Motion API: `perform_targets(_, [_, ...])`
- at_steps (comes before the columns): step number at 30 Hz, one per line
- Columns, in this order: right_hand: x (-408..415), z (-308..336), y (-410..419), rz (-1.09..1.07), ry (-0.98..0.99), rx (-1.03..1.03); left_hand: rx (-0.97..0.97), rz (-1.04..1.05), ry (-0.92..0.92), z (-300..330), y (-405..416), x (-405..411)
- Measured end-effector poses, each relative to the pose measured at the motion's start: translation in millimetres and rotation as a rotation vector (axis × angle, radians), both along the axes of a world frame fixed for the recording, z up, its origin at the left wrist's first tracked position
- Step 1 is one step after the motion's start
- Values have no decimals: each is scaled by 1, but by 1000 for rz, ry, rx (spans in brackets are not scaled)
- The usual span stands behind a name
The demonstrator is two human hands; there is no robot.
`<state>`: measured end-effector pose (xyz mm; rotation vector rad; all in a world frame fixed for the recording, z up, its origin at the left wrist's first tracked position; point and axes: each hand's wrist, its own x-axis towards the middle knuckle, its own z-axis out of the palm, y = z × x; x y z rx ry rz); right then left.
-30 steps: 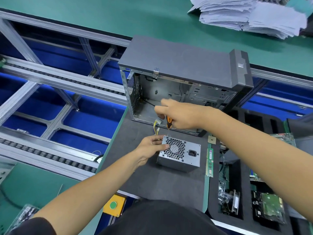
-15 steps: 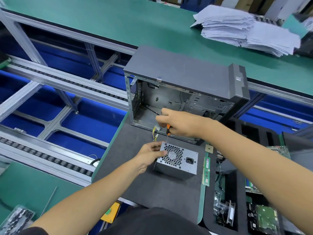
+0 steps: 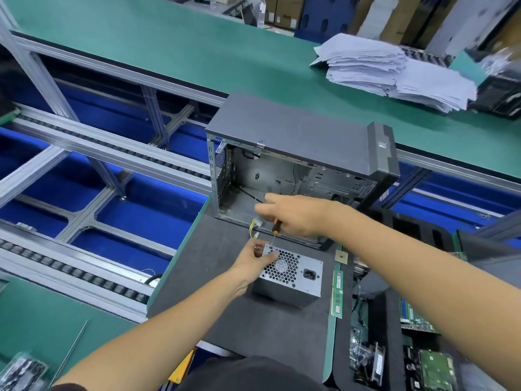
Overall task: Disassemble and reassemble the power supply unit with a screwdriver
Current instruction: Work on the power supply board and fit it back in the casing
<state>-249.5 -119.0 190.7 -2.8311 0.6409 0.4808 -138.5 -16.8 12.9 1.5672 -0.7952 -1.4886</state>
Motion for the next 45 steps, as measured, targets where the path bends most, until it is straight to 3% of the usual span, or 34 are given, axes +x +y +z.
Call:
perform_targets(4, [-1, -8, 0, 73, 33, -152, -114, 74, -135, -4, -2, -15])
perform_targets(11, [12, -4, 9, -244, 81, -119, -197, 174, -222, -14, 2, -27])
perform_targets(14, [9, 1, 6, -265, 92, -69, -230, 172, -282, -17, 1, -27])
perform_targets(21, [-10, 11, -8, 512, 195, -335, -247, 189, -258, -19, -2, -27])
perform_targets(23, [-12, 2, -4, 379, 159, -277, -258, 189, -276, -20, -2, -27])
perform_targets(26, [-5, -11, 2, -263, 98, -63, -270, 174, -321, -22, -2, -28])
perform_targets(28, [-3, -15, 2, -379, 77, -26, -275, 173, -331, -22, -2, -27])
perform_targets(30, [-8, -8, -2, -145, 96, -75, -266, 174, -314, -21, -2, -26])
perform_targets(34, [-8, 15, -21, 627, 290, -346, -261, 182, -280, -20, 0, -26])
perform_targets(36, [-3, 16, -22, 783, 278, -363, -272, 200, -268, -20, 1, -26])
perform_targets(37, [-2, 12, -19, 706, 252, -331, -263, 217, -263, -20, 1, -27])
perform_targets(41, [7, -14, -2, -229, 65, 41, -255, 232, -263, -17, -1, -29])
perform_targets(42, [11, -19, -2, -379, 12, 107, -261, 225, -262, -18, 0, -29])
perform_targets(44, [17, -19, -4, -444, -22, 143, -270, 223, -246, -21, 1, -29])
perform_targets(45, [17, -17, -6, -338, 9, 101, -268, 231, -232, -22, 2, -29])
